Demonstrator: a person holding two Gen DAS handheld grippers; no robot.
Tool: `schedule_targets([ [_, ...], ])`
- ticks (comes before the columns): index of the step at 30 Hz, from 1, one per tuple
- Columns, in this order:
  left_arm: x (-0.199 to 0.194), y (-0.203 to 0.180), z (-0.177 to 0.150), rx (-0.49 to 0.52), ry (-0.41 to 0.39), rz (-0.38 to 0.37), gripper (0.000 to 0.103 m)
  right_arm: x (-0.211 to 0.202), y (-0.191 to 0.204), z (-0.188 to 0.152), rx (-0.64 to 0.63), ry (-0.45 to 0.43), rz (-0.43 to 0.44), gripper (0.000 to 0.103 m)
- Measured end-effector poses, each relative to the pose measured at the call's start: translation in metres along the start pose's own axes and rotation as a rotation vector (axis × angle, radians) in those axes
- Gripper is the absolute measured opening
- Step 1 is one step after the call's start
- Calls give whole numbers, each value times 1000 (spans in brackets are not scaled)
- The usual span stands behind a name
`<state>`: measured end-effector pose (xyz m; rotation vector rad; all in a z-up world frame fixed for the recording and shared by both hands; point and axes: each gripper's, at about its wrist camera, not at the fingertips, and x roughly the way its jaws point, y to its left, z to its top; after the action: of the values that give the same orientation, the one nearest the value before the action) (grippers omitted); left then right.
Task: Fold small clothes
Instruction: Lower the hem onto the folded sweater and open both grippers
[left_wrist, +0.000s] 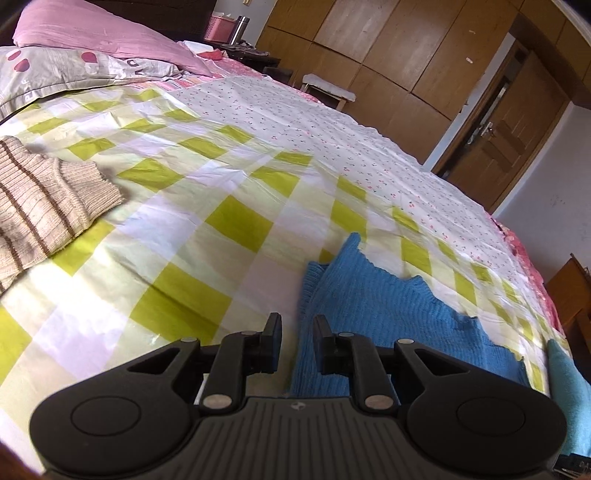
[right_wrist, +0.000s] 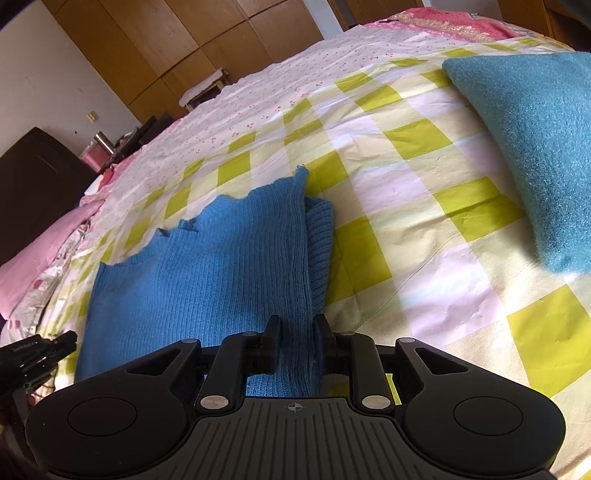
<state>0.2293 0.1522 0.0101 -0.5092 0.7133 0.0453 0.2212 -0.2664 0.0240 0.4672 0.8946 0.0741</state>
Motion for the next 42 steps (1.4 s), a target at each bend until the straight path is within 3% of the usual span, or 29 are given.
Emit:
schedule_targets([
  [4, -10, -1, -12, 2, 25, -30, 24, -4, 2, -1, -8, -10, -4, 22],
  [10, 1, 7, -30, -23, 97, 6, 25, 1, -6, -5, -13, 24, -42, 29],
  [21, -23, 2, -36, 1, 104, 31, 25, -15, 4, -3, -62, -20, -68, 29],
  [27, -48, -2, -39, 16, 101, 49, 25, -6, -3, -15, -68, 39, -97, 28],
  [33, -76, -4, -45, 26, 85, 19, 25, -35, 8, -13, -107, -27, -100, 30],
  [39, -62, 3, -50, 7, 109, -38, 25, -48, 22, -24, -172, -79, -153, 30],
  [42, -51, 10, -51, -17, 132, -80, 25, -43, 40, -22, -192, -74, -123, 30],
])
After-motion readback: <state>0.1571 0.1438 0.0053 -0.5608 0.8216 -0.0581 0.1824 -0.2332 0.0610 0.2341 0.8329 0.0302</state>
